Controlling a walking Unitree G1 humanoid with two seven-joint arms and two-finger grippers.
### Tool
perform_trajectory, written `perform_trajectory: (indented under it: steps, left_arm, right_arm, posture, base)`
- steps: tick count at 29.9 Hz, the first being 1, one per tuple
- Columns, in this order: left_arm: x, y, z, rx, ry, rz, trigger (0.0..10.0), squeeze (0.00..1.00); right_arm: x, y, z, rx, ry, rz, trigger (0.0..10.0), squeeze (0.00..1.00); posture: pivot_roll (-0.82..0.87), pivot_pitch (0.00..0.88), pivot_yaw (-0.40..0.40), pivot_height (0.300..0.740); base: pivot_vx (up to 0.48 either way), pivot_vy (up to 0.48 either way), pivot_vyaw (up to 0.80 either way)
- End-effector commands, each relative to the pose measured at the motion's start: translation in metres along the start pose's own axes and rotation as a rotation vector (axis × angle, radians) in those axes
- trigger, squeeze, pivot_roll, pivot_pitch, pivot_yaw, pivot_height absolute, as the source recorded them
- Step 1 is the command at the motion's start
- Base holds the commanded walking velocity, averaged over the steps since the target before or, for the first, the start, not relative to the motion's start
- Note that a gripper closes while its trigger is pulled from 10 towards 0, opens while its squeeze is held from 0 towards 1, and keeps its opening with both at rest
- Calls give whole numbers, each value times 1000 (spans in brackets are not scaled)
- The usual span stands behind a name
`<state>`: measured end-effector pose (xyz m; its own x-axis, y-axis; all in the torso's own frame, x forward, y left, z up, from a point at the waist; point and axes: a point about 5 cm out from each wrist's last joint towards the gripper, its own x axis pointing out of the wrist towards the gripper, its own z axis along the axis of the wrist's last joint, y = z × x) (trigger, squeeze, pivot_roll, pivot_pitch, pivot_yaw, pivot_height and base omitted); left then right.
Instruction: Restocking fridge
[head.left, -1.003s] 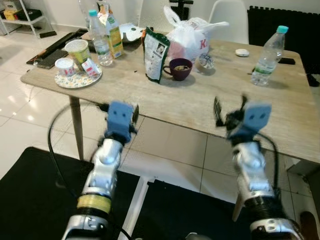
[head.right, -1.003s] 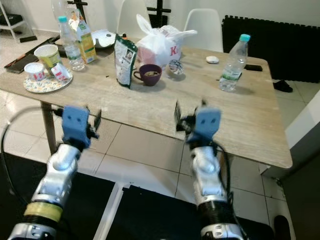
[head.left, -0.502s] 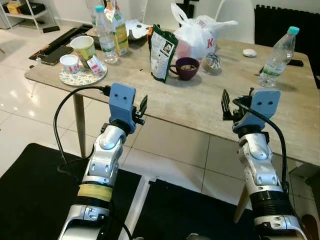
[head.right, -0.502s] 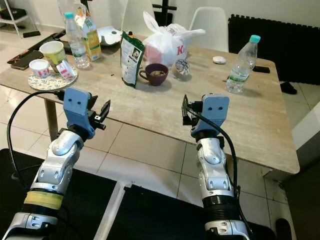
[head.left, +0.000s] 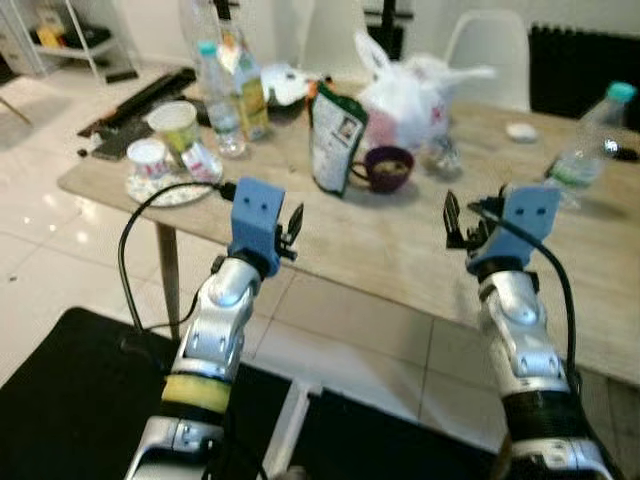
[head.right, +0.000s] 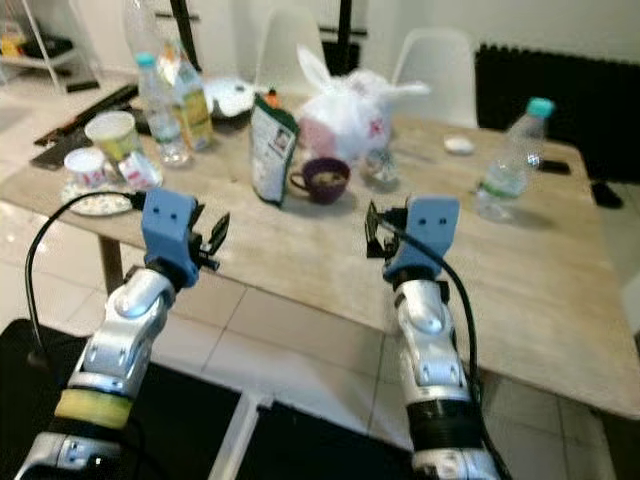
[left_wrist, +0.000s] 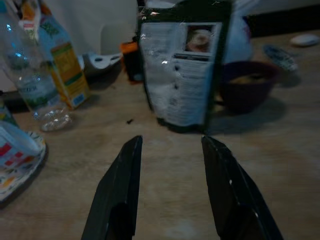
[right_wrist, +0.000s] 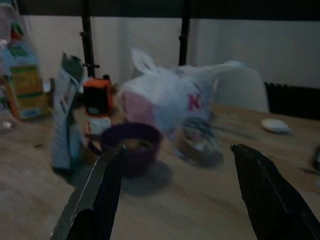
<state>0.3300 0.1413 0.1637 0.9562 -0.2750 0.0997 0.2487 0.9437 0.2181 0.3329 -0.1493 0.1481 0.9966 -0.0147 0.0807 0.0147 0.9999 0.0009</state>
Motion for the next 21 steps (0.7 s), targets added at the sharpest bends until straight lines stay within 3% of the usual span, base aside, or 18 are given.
perform_trajectory:
  steps: [1, 7, 21]
  left_arm:
    - [-2, -9, 2, 7, -4, -30, 10000, 0]
    - [-3, -8, 2, 25, 5, -41, 10000, 0]
    - [-9, -4, -3, 32, 34, -15, 10000, 0]
  right_arm:
    - [-3, -8, -5, -3, 26, -24, 10000, 0]
    - [-1, -7, -7, -1, 38, -21, 10000, 0]
    - [1, 10, -7, -48, 79, 120, 10000, 0]
  posture:
    - [3, 22, -13, 740]
    - [13, 24, -7, 740]
    - [27, 16, -7, 740]
  base:
    - [337, 0, 0]
    - [311, 0, 0]
    - [288, 0, 0]
